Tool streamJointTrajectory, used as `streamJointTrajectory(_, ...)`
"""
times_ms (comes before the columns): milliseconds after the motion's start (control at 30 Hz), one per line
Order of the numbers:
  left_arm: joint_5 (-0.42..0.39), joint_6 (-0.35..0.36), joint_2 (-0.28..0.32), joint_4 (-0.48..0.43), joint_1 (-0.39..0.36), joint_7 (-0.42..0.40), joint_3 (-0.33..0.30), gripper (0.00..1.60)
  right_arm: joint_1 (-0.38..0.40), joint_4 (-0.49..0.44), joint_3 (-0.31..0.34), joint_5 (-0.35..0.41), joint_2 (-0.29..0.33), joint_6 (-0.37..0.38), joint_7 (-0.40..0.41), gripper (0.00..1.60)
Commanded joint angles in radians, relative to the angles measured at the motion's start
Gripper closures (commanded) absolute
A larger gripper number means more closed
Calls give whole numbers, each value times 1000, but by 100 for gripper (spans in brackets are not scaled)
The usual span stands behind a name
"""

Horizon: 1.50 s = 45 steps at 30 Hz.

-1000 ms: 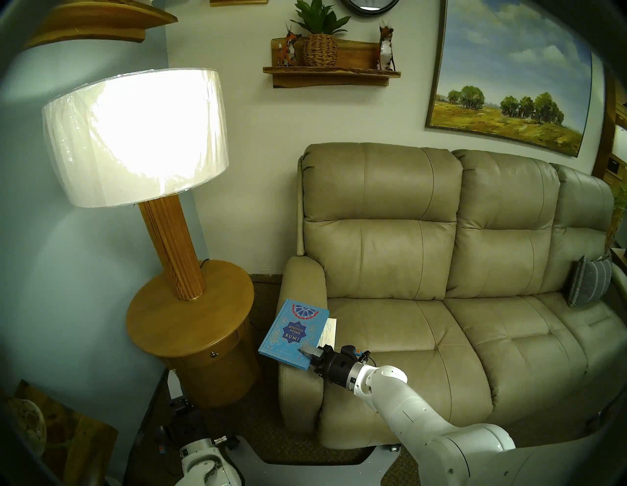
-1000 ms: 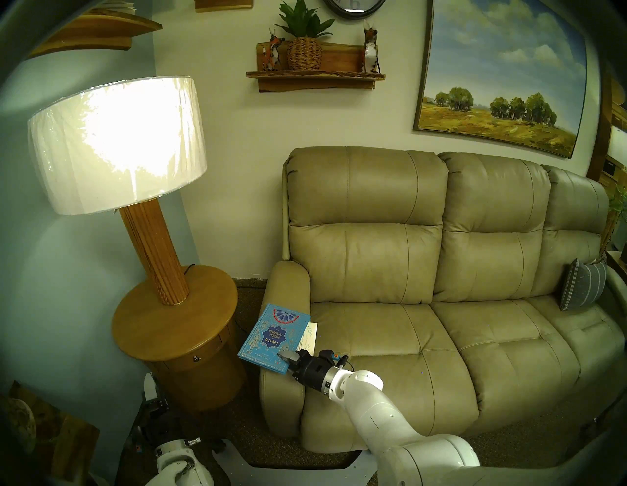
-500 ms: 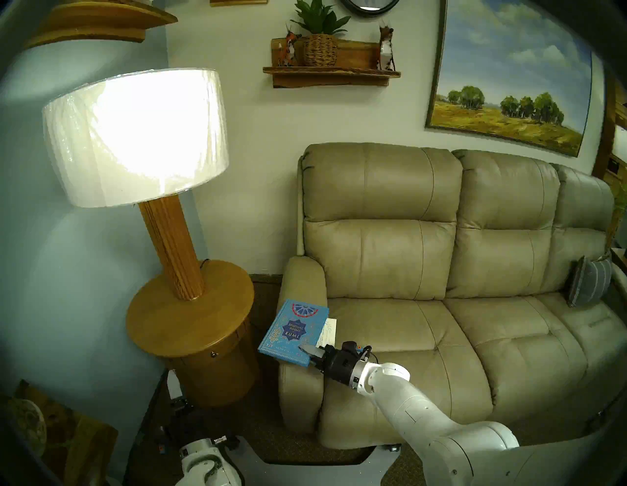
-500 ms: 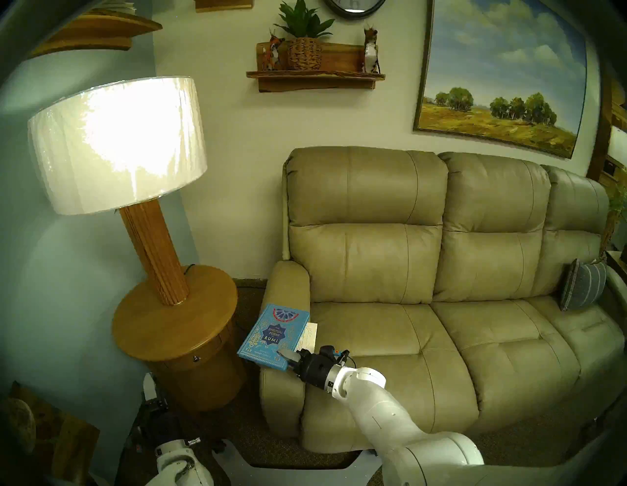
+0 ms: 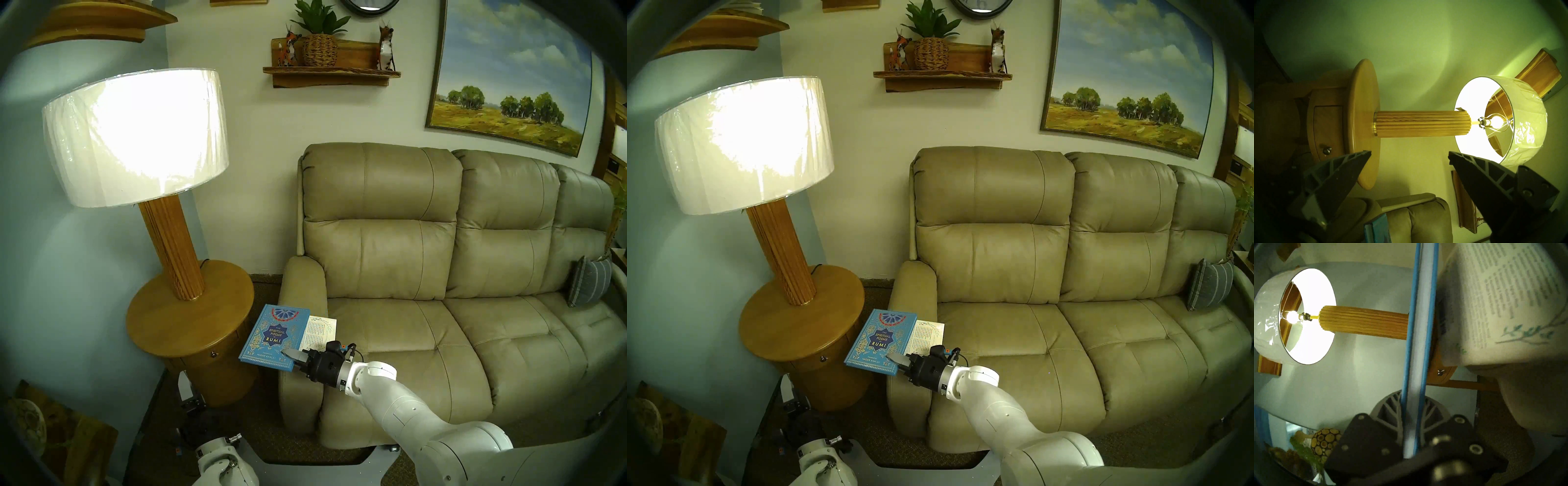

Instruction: Move books from sofa to side table

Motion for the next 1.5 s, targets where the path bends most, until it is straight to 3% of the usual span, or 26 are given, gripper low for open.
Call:
streamJointTrajectory(0,-15,16,-7,9,-19,-20,15,0,2,-59,-52,-13,-53,10,90,160)
streamJointTrajectory(167,-38,60,-3,16,-31,-3,33,0,-10,-72,-82,-37,-50,24,116,160)
streamJointTrajectory(333,-11,55,-3,19,-62,-30,56,0,-26,-77,-96,-56,-40,30,120,160)
streamJointTrajectory(567,-21,58,4,34,-105,19,60,1,-52,-107,-102,-72,-26,35,140,160)
streamJointTrajectory(600,-31,68,8,35,-110,39,58,8,-53,-111,-103,-72,-24,35,143,160)
streamJointTrajectory(633,-31,66,8,46,-119,38,54,36,-56,-116,-103,-72,-23,36,144,160)
streamJointTrajectory(833,-48,127,36,42,-122,98,59,40,-60,-130,-101,-68,-23,42,153,160)
streamJointTrajectory(933,-45,150,46,23,-113,102,68,56,-60,-132,-102,-68,-26,47,153,160)
streamJointTrajectory(1000,-45,162,47,19,-112,98,70,53,-58,-132,-103,-67,-28,52,153,160)
streamJointTrajectory(1167,-47,177,52,11,-112,103,78,26,-54,-131,-105,-67,-32,59,150,160)
streamJointTrajectory(1333,-47,188,56,18,-114,105,89,26,-47,-123,-107,-68,-36,68,149,160)
streamJointTrajectory(1367,-46,188,56,21,-116,105,90,45,-46,-122,-107,-68,-36,69,149,160)
streamJointTrajectory(1400,-45,190,58,24,-118,109,93,52,-46,-123,-108,-69,-37,70,150,160)
streamJointTrajectory(1467,-43,190,59,32,-124,114,97,80,-46,-126,-110,-69,-37,74,152,160)
